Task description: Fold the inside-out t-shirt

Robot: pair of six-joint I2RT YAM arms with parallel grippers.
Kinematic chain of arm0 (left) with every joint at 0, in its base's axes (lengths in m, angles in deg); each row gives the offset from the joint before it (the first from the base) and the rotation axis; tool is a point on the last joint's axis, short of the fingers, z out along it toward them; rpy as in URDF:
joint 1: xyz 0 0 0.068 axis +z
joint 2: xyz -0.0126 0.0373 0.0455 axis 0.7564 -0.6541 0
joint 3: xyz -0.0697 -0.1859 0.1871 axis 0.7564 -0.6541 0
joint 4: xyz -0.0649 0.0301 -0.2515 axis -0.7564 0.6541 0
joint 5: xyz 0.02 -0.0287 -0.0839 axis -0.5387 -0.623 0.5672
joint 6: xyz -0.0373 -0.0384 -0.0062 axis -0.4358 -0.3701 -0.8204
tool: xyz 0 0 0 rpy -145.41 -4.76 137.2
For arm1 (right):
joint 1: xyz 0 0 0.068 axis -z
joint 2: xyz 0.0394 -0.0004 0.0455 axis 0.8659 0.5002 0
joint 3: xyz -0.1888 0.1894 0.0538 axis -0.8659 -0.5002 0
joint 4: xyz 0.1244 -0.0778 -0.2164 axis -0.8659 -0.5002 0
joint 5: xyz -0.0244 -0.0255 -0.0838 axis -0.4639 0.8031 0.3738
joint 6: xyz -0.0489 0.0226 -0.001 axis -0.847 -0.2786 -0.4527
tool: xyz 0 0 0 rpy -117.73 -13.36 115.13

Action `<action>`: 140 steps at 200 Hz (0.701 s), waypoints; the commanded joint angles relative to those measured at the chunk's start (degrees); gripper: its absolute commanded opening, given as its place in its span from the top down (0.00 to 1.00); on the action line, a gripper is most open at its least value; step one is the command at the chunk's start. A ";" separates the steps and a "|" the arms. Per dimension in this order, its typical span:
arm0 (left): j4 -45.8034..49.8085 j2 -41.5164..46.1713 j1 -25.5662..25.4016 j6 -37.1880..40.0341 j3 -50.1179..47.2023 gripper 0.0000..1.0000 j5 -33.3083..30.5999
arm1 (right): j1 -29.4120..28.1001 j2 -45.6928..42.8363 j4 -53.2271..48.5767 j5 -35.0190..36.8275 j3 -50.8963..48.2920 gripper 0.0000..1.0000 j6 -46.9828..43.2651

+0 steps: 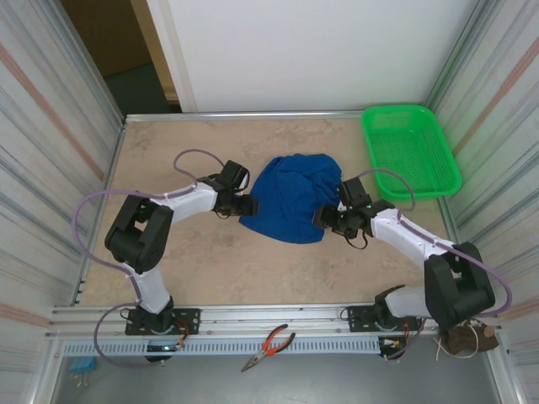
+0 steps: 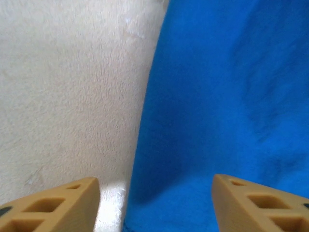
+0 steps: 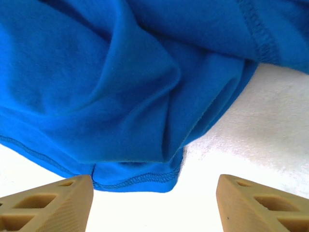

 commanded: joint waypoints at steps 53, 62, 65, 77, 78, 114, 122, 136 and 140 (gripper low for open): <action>-4.82 -0.65 -0.41 -1.27 -2.09 0.79 4.36 | -3.50 10.52 6.59 -2.37 -0.25 0.39 0.27; -5.23 -0.72 -0.41 -1.56 -2.35 0.76 4.44 | -3.97 11.65 7.19 -2.35 -0.15 0.41 0.49; -5.25 -0.80 -0.37 -1.61 -2.40 0.73 4.53 | -4.12 11.99 7.33 -2.35 -0.16 0.42 0.58; -5.23 -1.07 -0.41 -1.98 -2.36 0.62 4.41 | -4.52 13.03 7.58 -2.26 -0.05 0.51 0.89; -5.24 -1.08 -0.41 -2.04 -2.40 0.62 4.43 | -4.57 13.07 7.60 -2.26 -0.07 0.52 0.91; -6.10 -0.82 -0.41 -2.43 -2.84 0.99 6.06 | -4.71 10.43 6.46 -2.79 0.31 1.00 1.30; -6.05 0.00 -0.43 -2.36 -2.80 1.00 6.33 | -4.57 8.69 5.09 -3.00 1.18 1.00 0.98; -5.63 2.93 -0.43 -2.26 -2.41 1.00 5.95 | -3.91 4.88 1.56 -3.47 4.19 1.00 -0.12; -5.43 4.13 -0.42 -2.21 -2.09 1.00 5.62 | -3.57 3.94 0.90 -3.56 5.13 1.00 -0.39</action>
